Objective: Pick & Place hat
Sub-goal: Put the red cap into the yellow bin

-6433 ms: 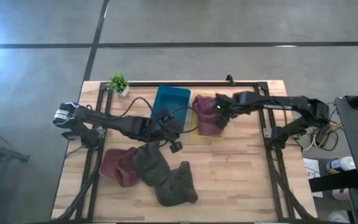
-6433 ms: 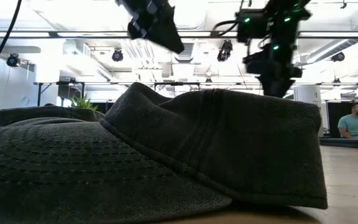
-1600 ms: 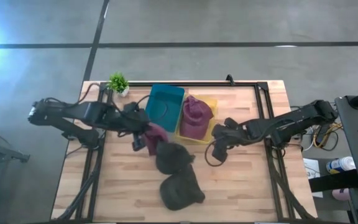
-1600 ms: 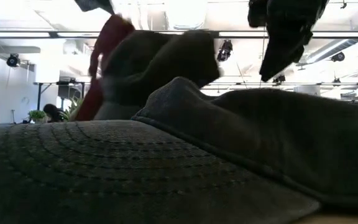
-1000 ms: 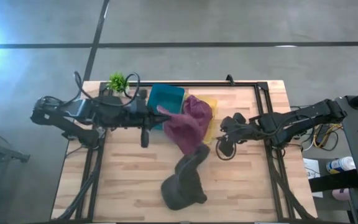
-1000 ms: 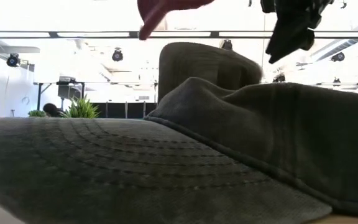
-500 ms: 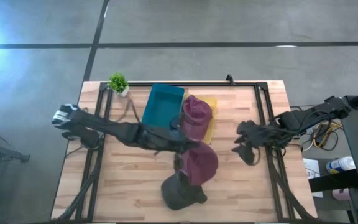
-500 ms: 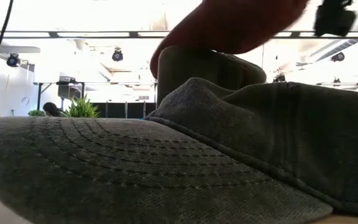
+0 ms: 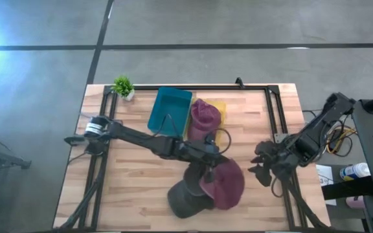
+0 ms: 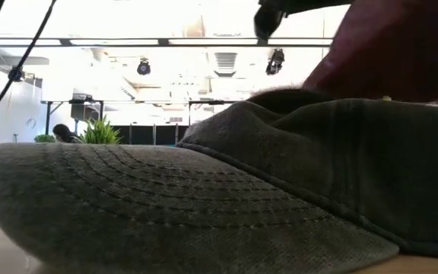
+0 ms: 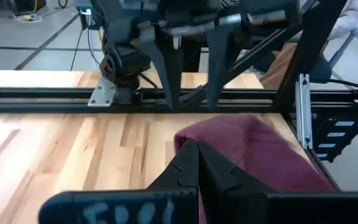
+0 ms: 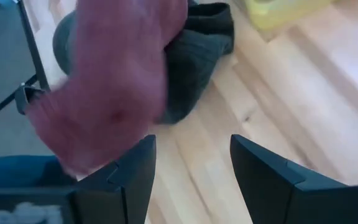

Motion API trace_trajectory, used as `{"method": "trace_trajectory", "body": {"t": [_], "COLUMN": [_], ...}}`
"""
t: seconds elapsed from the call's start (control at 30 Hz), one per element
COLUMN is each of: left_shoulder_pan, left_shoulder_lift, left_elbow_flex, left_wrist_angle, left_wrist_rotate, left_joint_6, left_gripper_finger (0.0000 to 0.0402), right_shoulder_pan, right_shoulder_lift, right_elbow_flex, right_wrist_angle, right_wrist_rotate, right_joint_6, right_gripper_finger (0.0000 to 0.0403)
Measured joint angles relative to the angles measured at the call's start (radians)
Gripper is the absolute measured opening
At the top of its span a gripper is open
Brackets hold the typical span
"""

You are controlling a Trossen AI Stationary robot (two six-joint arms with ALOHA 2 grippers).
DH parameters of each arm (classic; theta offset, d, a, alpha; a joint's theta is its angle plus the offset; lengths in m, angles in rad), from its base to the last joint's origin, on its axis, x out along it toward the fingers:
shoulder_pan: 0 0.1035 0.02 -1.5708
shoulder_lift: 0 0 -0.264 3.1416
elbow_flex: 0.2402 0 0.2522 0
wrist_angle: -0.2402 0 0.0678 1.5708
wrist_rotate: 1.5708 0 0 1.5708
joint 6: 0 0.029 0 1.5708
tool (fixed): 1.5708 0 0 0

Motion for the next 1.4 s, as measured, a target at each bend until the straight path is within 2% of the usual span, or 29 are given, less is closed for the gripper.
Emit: {"method": "trace_trajectory", "body": {"t": [0.27, 0.4, 0.57, 0.67, 0.77, 0.9, 1.07, 1.23, 1.4], "left_shoulder_pan": [0.037, 0.055, 0.069, 0.077, 0.081, 0.085, 0.084, 0.076, 0.057], "left_shoulder_lift": [0.082, 0.106, 0.124, 0.124, 0.123, 0.117, 0.116, 0.099, 0.063], "left_elbow_flex": [0.045, 0.042, 0.040, 0.040, 0.046, 0.070, 0.109, 0.160, 0.168], "left_wrist_angle": [-0.029, -0.040, -0.059, -0.059, -0.061, -0.099, -0.231, -0.417, -0.491], "left_wrist_rotate": [0.035, 0.042, 0.032, 0.006, -0.035, -0.037, -0.028, -0.043, -0.048], "left_joint_6": [0.040, 0.039, 0.043, 0.059, 0.077, 0.077, 0.077, 0.078, 0.119], "left_gripper_finger": [0.0000, 0.0000, 0.0000, 0.0001, 0.0008, 0.0037, 0.0105, 0.0158, 0.0167], "right_shoulder_pan": [0.135, 0.172, 0.167, 0.157, 0.158, 0.158, 0.158, 0.158, 0.158], "right_shoulder_lift": [0.018, 0.026, 0.046, 0.059, 0.087, 0.175, 0.290, 0.389, 0.460], "right_elbow_flex": [-0.073, -0.114, -0.168, -0.194, -0.202, -0.174, -0.119, -0.086, -0.062], "right_wrist_angle": [0.050, 0.049, 0.043, 0.128, 0.230, 0.295, 0.278, 0.277, 0.202], "right_wrist_rotate": [-0.033, -0.003, 0.030, 0.034, 0.024, 0.014, 0.014, 0.013, 0.012], "right_joint_6": [0.176, 0.231, 0.247, 0.242, 0.165, -0.002, -0.139, -0.181, -0.086], "right_gripper_finger": [0.0201, 0.0201, 0.0201, 0.0201, 0.0201, 0.0201, 0.0201, 0.0201, 0.0201]}}
